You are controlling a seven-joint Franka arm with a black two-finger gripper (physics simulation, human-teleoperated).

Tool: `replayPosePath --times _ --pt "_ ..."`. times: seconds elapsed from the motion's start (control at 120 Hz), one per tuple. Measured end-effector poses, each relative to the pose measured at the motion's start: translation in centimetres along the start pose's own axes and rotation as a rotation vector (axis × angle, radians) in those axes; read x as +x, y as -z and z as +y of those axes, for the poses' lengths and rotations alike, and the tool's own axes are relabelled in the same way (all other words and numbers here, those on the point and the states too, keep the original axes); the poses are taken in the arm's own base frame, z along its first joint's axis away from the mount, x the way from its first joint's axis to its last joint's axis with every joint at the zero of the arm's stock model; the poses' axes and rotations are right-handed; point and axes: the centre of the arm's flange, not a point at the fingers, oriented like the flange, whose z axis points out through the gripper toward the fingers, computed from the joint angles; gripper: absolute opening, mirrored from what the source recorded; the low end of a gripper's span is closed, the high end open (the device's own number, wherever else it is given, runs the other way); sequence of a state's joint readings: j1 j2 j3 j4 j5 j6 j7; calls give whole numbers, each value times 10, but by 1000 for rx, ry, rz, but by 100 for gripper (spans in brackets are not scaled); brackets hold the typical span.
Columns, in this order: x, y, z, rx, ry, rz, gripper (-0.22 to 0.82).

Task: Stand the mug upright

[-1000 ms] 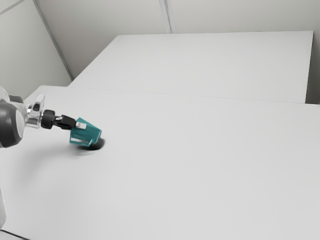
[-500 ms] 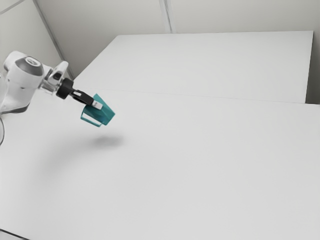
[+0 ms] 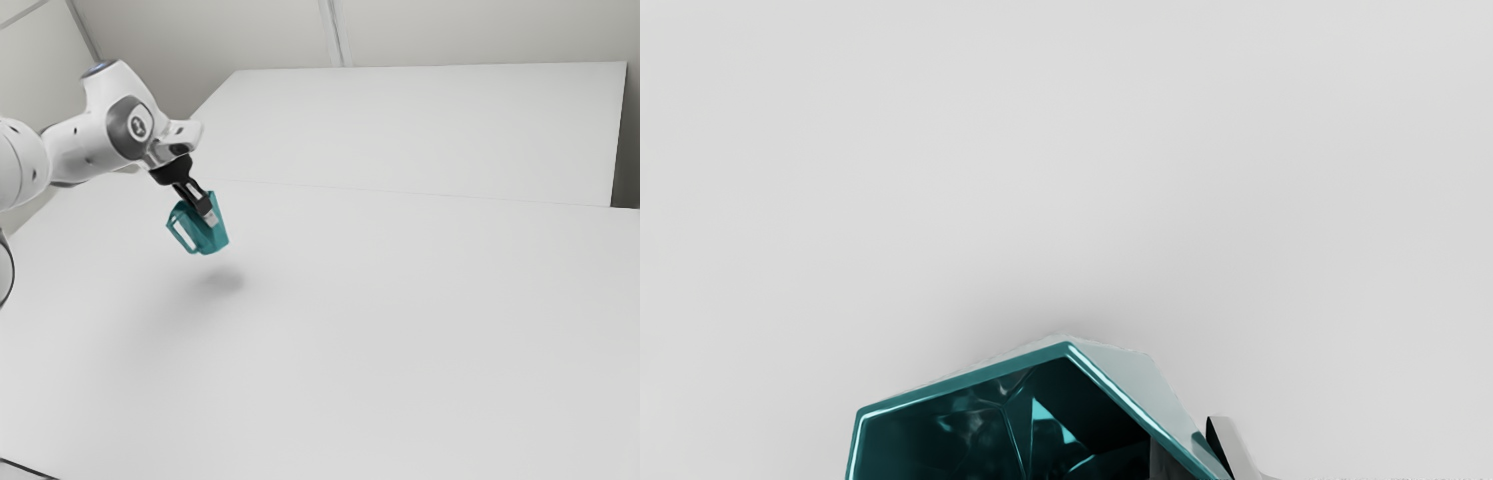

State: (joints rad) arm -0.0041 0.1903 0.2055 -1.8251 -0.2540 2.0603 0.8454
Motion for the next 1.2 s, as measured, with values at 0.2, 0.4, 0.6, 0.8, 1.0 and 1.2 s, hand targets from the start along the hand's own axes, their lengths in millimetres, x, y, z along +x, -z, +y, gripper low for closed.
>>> replayPosePath --times 0.2,0.4,0.6,0.8,1.0,1.2 --pt "2 -14 5 78 50 -49 -18" --pt "5 -27 4 112 117 -47 -18" --pt "12 -38 7 124 166 -43 -18" --pt "18 -51 12 125 205 -48 -18" --pt "20 -69 11 123 242 -63 -18" --pt "21 -80 9 126 273 -66 -18"
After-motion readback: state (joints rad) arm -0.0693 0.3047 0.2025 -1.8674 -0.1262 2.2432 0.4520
